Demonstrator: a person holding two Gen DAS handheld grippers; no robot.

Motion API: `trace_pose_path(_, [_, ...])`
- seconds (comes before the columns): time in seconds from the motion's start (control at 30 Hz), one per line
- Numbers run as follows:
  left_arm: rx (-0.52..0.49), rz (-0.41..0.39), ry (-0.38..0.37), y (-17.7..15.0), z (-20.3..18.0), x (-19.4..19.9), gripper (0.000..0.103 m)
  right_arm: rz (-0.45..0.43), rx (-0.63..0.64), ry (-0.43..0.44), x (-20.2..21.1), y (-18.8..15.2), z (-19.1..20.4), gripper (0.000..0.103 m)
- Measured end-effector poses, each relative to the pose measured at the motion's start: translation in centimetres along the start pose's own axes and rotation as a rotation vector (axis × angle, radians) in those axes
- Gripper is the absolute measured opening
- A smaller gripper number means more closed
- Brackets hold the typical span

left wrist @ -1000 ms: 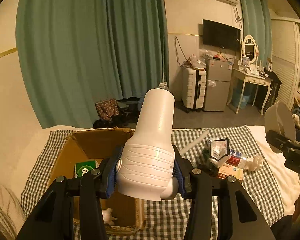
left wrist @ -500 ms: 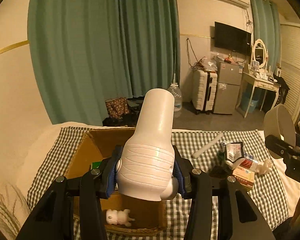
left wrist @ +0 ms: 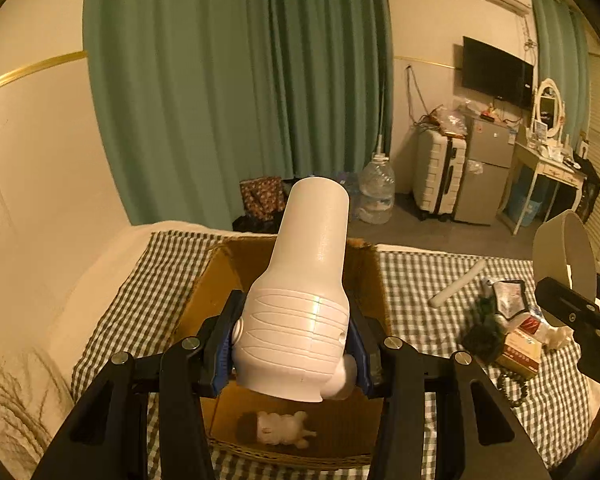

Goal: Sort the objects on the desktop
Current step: 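Lift the spray bottle and tape roll and carry them toward the cardboard box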

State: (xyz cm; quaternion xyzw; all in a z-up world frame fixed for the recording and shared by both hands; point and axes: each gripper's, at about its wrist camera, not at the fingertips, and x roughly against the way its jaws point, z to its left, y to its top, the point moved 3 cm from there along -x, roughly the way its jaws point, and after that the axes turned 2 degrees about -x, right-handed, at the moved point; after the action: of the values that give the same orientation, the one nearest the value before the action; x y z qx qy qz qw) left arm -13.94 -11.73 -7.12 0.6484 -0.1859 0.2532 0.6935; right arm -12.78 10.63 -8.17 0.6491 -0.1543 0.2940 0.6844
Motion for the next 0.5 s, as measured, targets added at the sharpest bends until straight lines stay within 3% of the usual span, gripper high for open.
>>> trace_pose_path(0.5, [0.020, 0.058, 0.038, -0.8, 3.2, -2.8, 0.048, 0.019, 0.043, 0.075, -2.7, 0.9, 3.9, 0.082])
